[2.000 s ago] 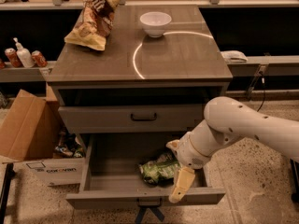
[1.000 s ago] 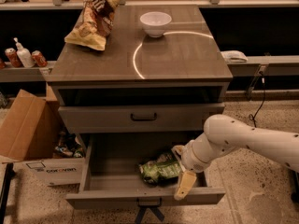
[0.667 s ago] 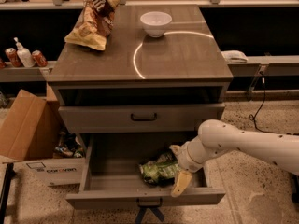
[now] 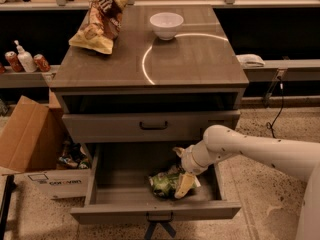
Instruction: Pick green jalapeno chip bag from middle drawer and place on counter
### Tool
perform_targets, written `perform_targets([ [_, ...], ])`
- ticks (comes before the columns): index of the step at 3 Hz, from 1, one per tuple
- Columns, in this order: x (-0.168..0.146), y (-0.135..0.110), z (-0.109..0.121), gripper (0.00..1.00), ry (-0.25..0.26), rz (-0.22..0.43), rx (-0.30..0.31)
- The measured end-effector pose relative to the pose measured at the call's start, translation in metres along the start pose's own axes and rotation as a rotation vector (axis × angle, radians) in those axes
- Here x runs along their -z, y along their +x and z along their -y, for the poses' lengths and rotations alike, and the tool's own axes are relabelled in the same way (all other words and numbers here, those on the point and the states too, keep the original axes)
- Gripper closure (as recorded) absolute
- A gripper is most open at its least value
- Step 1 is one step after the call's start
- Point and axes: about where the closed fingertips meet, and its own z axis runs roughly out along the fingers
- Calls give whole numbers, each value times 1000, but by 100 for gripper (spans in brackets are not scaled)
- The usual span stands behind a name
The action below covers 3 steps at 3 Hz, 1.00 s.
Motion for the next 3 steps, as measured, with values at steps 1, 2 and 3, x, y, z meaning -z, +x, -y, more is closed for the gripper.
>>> perform_targets([
  [1, 0, 0, 0, 0, 0, 0, 0],
  [2, -22, 21, 9, 0, -11, 0, 26],
  [3, -47, 47, 24, 0, -17, 30, 57],
])
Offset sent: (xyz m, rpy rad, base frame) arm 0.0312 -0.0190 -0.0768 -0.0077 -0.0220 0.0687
